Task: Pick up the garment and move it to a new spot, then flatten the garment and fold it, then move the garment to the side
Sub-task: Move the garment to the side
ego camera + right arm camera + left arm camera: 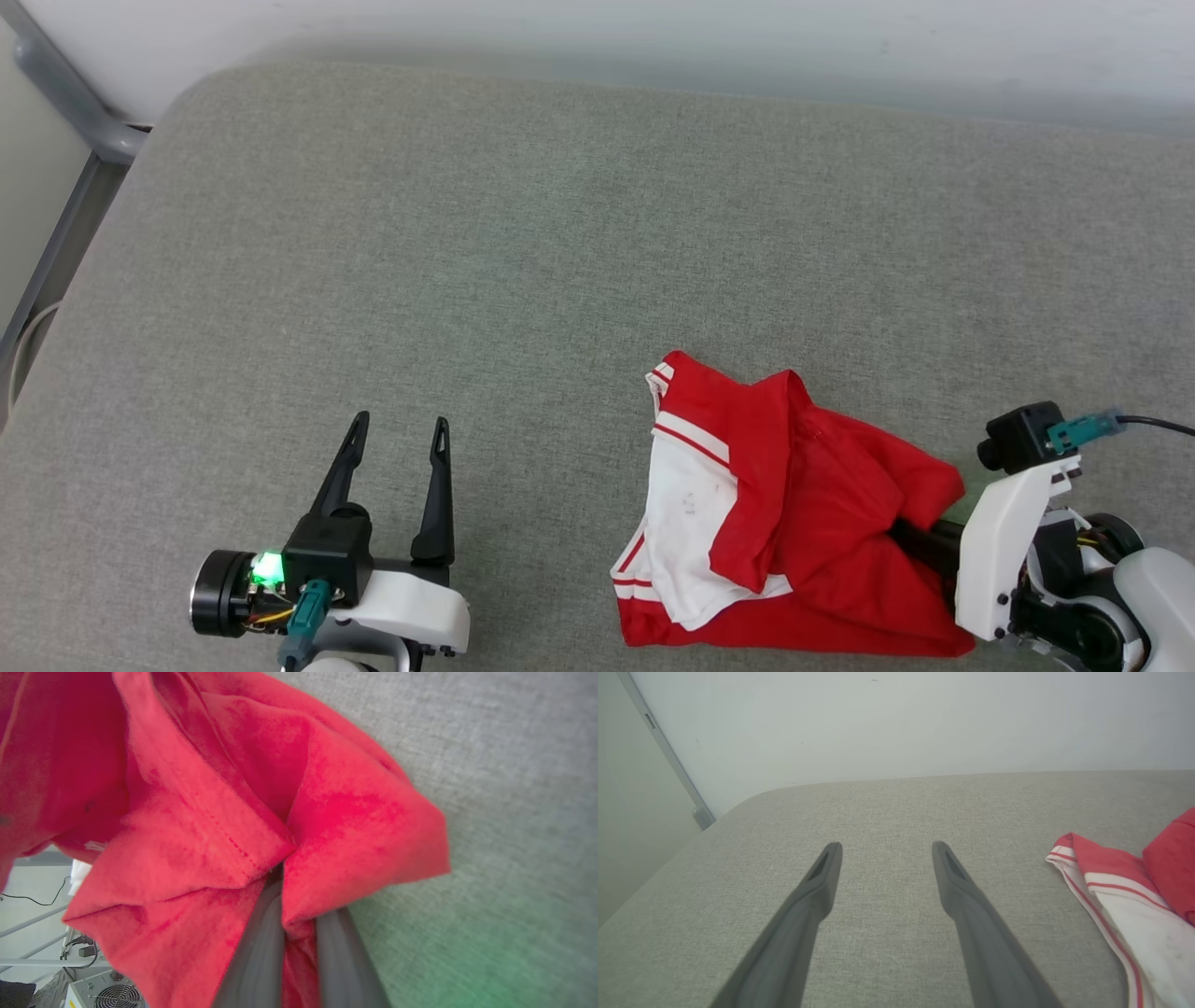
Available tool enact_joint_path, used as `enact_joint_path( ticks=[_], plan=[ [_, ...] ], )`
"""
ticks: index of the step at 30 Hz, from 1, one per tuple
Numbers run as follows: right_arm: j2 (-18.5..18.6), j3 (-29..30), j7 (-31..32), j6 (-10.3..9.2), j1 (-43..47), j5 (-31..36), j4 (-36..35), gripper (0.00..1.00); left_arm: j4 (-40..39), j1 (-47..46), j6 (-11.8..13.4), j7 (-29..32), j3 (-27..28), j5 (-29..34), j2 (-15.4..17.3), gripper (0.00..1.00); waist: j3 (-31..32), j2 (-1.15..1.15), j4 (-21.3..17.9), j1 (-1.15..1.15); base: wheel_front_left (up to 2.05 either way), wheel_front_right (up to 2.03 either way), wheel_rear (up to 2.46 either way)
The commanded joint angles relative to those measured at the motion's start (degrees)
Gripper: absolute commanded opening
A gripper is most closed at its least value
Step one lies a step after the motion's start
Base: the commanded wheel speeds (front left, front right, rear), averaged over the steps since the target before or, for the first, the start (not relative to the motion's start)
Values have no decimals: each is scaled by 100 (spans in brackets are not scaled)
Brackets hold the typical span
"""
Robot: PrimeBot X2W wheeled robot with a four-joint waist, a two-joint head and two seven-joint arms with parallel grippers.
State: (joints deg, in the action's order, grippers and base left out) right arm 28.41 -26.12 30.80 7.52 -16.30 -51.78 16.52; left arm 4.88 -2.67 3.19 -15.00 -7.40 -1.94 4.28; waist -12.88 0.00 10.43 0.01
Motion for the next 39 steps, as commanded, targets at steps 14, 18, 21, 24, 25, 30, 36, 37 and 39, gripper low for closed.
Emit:
enact_joint_path(
  ticks=[14, 18, 21, 24, 25, 30, 36, 37, 39],
  plan=[
    [711, -647, -1013, -7, -469, 602, -605, 0, 8, 233, 9, -19, 138, -42, -13, 100, 409, 0, -641, -1, 0, 0, 0],
    [976, -752, -1091, -7, -648, 905, -836, 0, -38, 231, 6, -19, 180, -45, -11, 100, 436, 0, -974, -1, 0, 0, 0],
    [1226, -740, -1031, -7, -838, 1100, -1069, 0, -84, 220, -7, -19, 191, -8, -13, 100, 401, 0, -1294, -1, 0, 0, 0],
    [1395, -688, -957, -6, -991, 1160, -1256, 0, -112, 166, -14, -19, 209, 16, -3, 100, 334, 0, -1501, -1, 0, 0, 0],
    [1457, -665, -926, -7, -1030, 1170, -1316, 0, -127, 144, -8, -19, 222, 28, 2, 100, 306, 0, -1564, -1, 0, 0, 0],
    [1694, -510, -771, -7, -1192, 1092, -1489, 0, -206, 64, 11, -19, 282, 41, 23, 100, 113, 0, -1806, -1, 0, 0, 0],
    [2021, -156, -583, -8, -1362, 1040, -1319, 0, -348, -164, -38, -19, 284, 98, 98, 100, -281, 0, -1860, -1, 0, 0, 0],
    [2080, -97, -557, -8, -1388, 1066, -1280, 0, -383, -207, -49, -19, 285, 118, 123, 100, -366, 0, -1852, -1, 0, 0, 0],
    [2248, 34, -506, -8, -1466, 1124, -1140, 0, -456, -305, -57, -19, 279, 139, 157, 100, -548, 0, -1826, -1, 0, 0, 0]
  ],
)
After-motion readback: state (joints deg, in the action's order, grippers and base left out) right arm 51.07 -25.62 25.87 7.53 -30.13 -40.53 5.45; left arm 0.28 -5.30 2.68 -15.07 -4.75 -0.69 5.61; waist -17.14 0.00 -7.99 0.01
